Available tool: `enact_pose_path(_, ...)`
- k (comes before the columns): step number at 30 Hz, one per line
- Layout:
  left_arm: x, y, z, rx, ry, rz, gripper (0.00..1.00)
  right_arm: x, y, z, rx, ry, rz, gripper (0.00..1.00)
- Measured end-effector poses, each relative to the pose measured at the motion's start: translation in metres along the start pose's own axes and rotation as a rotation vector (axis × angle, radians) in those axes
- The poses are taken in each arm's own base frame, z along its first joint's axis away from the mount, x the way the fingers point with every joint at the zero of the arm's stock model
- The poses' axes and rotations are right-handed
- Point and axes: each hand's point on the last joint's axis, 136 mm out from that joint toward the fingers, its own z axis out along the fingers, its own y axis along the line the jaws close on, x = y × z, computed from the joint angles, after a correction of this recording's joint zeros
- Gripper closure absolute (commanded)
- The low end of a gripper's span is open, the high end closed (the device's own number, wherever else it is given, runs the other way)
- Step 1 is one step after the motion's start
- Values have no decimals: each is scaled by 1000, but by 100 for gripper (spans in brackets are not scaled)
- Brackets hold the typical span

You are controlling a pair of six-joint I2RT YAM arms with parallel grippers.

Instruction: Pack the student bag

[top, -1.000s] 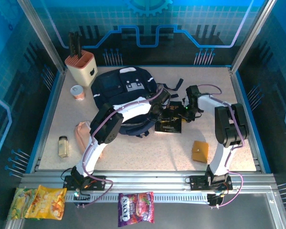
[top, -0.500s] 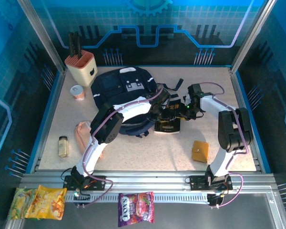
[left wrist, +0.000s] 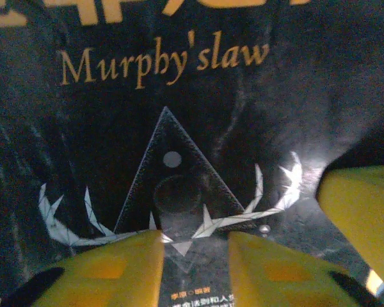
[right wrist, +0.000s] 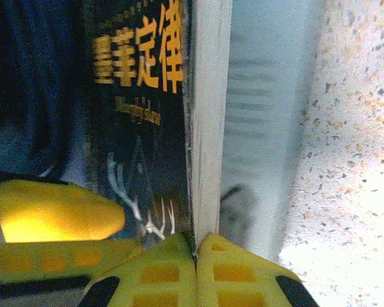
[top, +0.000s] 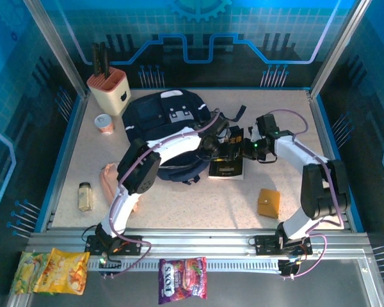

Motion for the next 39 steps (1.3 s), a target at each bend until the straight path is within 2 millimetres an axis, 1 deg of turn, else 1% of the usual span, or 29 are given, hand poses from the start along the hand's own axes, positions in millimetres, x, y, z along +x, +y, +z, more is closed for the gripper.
enact_pose_path(1, -4, -5, -11, 19, -18, 9, 42, -1, 2, -6, -13, -18, -8, 100)
enact_pose_path(3, -15, -17, -42, 72, -70, 12, 33, -6, 8, -22, -51, -63, -24, 100)
enact_pose_path(5, -26, -22, -72, 120, -122, 8, 25, -10, 13, -34, -84, -97, -33, 100)
enact_pose_path(6, -32, -23, -86, 147, -152, -2, 21, -12, 16, -40, -101, -113, -38, 100)
enact_pose_path(8, -41, -19, -108, 184, -193, -17, 14, -15, 24, -50, -140, -136, -48, 100)
enact_pose_path(10, -48, -9, -122, 214, -222, -47, 7, -16, 33, -59, -189, -151, -62, 100)
enact_pose_path(11, -50, -2, -124, 224, -228, -63, 4, -16, 39, -63, -217, -156, -69, 100)
enact_pose_path(13, -52, 16, -123, 237, -227, -108, 1, -15, 52, -71, -276, -161, -78, 100)
enact_pose_path(15, -47, 33, -116, 241, -205, -156, 1, -14, 64, -79, -339, -160, -81, 100)
enact_pose_path(17, -42, 41, -111, 252, -188, -179, 1, -14, 74, -84, -395, -153, -81, 100)
enact_pose_path(20, -39, 42, -107, 290, -177, -201, 1, -15, 89, -92, -476, -142, -81, 100)
enact_pose_path(23, -41, 35, -109, 356, -173, -213, 1, -18, 101, -97, -535, -131, -90, 100)
enact_pose_path(26, -43, 26, -111, 429, -164, -221, 1, -20, 111, -92, -570, -105, -95, 100)
enact_pose_path(29, -43, 17, -111, 494, -149, -226, 7, -20, 112, -81, -579, -77, -86, 100)
enact_pose_path(30, -43, 19, -110, 501, -146, -233, 10, -21, 111, -78, -577, -71, -80, 100)
enact_pose_path(31, -41, 21, -109, 507, -141, -247, 14, -21, 109, -74, -573, -66, -73, 100)
enact_pose_path(34, -41, 35, -108, 506, -141, -283, 21, -22, 103, -63, -555, -47, -55, 100)
enact_pose_path(35, -42, 38, -108, 504, -142, -292, 25, -22, 100, -58, -545, -42, -47, 100)
enact_pose_path(39, -45, 45, -110, 503, -158, -298, 36, -26, 86, -42, -471, -28, -23, 100)
